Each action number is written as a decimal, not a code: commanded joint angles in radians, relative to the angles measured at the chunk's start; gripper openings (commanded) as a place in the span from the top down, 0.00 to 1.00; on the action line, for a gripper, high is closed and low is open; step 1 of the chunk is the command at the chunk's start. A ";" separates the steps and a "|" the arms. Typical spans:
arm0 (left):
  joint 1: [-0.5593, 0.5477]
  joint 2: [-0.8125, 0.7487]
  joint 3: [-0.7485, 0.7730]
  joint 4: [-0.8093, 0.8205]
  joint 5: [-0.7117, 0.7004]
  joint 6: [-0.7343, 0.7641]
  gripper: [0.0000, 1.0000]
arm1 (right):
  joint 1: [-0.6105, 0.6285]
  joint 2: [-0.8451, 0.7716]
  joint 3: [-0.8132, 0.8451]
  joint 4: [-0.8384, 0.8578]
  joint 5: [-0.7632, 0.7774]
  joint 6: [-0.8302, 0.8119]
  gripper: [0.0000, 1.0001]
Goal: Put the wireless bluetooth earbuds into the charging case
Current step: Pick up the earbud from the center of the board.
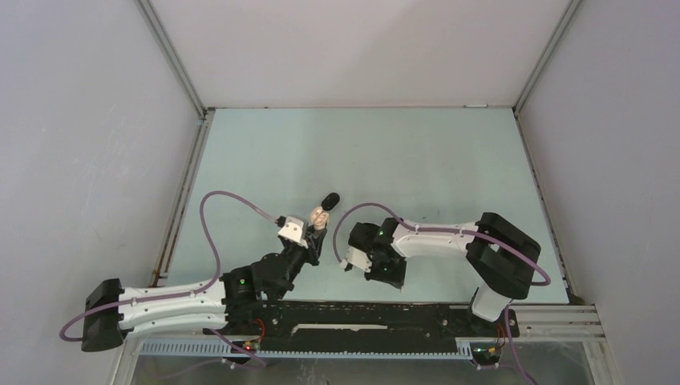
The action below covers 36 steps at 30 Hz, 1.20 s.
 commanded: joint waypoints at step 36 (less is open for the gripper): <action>-0.007 0.427 0.055 0.789 0.393 0.320 1.00 | 0.308 -1.023 -0.253 0.879 0.507 -0.904 1.00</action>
